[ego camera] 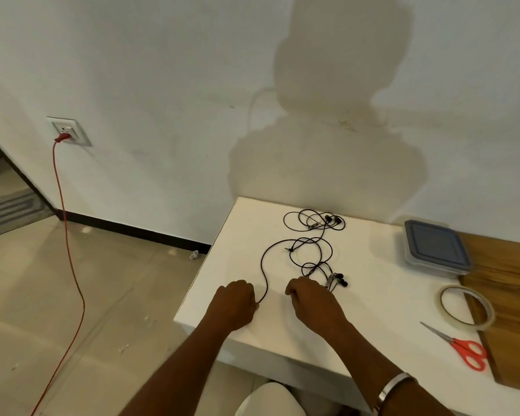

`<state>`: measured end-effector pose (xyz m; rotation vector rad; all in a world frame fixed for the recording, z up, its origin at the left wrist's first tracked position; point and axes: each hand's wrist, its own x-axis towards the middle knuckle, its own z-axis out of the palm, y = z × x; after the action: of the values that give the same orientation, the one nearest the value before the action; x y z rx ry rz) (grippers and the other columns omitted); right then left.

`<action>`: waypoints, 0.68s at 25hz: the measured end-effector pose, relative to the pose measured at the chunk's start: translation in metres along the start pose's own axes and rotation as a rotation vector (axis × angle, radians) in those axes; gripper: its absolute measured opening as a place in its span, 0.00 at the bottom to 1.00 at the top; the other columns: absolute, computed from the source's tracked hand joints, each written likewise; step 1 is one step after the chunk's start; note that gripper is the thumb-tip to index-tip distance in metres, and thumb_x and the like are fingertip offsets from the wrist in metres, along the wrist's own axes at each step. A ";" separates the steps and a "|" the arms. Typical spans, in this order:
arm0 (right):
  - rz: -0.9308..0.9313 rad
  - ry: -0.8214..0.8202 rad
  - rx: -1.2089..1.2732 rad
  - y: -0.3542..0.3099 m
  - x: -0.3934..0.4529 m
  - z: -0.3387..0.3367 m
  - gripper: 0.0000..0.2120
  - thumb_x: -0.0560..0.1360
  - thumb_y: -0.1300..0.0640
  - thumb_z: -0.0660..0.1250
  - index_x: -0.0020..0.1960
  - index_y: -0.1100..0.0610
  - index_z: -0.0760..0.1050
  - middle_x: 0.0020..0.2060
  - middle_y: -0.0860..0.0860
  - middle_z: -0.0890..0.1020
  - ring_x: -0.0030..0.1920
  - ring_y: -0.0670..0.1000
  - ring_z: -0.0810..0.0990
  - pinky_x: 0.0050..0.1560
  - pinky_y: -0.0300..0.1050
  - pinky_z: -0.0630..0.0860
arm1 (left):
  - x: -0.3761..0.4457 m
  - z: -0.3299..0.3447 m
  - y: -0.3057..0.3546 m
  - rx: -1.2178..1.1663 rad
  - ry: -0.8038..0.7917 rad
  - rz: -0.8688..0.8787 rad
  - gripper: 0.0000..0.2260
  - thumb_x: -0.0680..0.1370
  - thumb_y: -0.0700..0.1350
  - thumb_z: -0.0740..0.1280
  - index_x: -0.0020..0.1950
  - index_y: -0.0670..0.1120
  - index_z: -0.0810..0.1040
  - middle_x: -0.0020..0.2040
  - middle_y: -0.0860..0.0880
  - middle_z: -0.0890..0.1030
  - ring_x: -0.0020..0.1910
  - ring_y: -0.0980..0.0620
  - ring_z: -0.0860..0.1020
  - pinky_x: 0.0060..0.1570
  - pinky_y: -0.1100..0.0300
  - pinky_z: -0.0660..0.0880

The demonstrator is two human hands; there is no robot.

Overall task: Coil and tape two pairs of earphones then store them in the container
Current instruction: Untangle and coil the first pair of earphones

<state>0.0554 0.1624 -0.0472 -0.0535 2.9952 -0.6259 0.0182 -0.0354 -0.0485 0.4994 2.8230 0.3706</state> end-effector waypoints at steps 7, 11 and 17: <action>0.041 -0.053 0.196 -0.009 -0.001 0.004 0.11 0.79 0.56 0.60 0.58 0.53 0.76 0.52 0.49 0.80 0.50 0.48 0.78 0.52 0.40 0.74 | 0.009 -0.004 0.021 -0.470 0.088 -0.255 0.08 0.77 0.48 0.67 0.46 0.43 0.76 0.41 0.48 0.79 0.42 0.49 0.78 0.42 0.59 0.74; 0.160 -0.174 0.569 -0.021 -0.003 0.001 0.13 0.79 0.49 0.60 0.57 0.54 0.77 0.47 0.50 0.83 0.41 0.47 0.81 0.47 0.42 0.78 | 0.015 -0.007 0.034 -1.156 0.082 -0.435 0.10 0.76 0.40 0.70 0.55 0.39 0.76 0.38 0.43 0.81 0.32 0.50 0.80 0.41 0.55 0.81; 0.168 -0.134 0.515 -0.018 -0.003 -0.006 0.09 0.79 0.56 0.62 0.56 0.56 0.78 0.39 0.48 0.82 0.33 0.42 0.76 0.42 0.38 0.76 | 0.021 -0.011 0.047 -1.326 0.130 -0.488 0.08 0.77 0.37 0.68 0.55 0.40 0.76 0.40 0.42 0.82 0.33 0.48 0.82 0.45 0.56 0.81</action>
<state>0.0583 0.1485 -0.0338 0.1772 2.5837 -1.2836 0.0102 0.0123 -0.0283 -0.4859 1.9989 1.9002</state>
